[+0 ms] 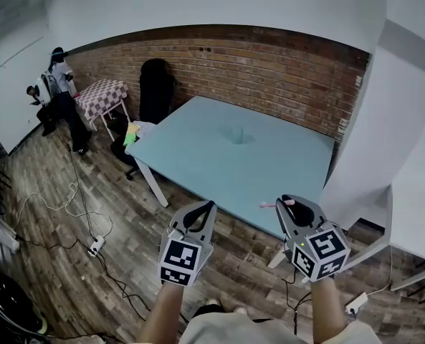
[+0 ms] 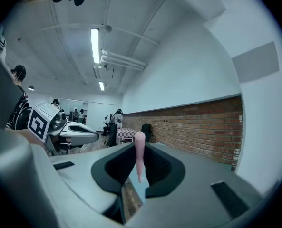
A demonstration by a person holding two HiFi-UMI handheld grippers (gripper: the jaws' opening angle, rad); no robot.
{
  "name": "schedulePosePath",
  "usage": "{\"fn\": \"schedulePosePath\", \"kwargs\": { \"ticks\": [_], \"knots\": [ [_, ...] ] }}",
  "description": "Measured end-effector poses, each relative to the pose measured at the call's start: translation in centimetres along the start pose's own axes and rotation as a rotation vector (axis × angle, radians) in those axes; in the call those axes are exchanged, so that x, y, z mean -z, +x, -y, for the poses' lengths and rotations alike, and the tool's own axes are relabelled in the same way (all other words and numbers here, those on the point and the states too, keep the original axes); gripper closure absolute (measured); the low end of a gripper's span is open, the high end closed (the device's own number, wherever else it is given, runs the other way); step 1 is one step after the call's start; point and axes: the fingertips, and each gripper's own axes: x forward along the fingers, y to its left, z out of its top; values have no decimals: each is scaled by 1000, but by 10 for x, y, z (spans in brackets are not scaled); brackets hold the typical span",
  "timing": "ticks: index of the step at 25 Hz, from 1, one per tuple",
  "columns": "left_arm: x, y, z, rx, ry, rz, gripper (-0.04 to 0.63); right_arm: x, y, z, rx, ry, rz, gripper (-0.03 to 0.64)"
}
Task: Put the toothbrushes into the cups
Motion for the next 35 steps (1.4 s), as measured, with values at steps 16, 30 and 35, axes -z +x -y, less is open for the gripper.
{"fn": "schedulePosePath", "kwargs": {
  "ticks": [16, 30, 35],
  "knots": [
    [19, 23, -14, -1, -9, -6, 577, 9, 29, 14, -14, 5, -2, 566],
    [31, 118, -81, 39, -17, 15, 577, 3, 127, 52, 3, -12, -10, 566],
    [36, 150, -114, 45, -23, 14, 577, 0, 169, 66, 13, -4, -18, 566]
  ]
}}
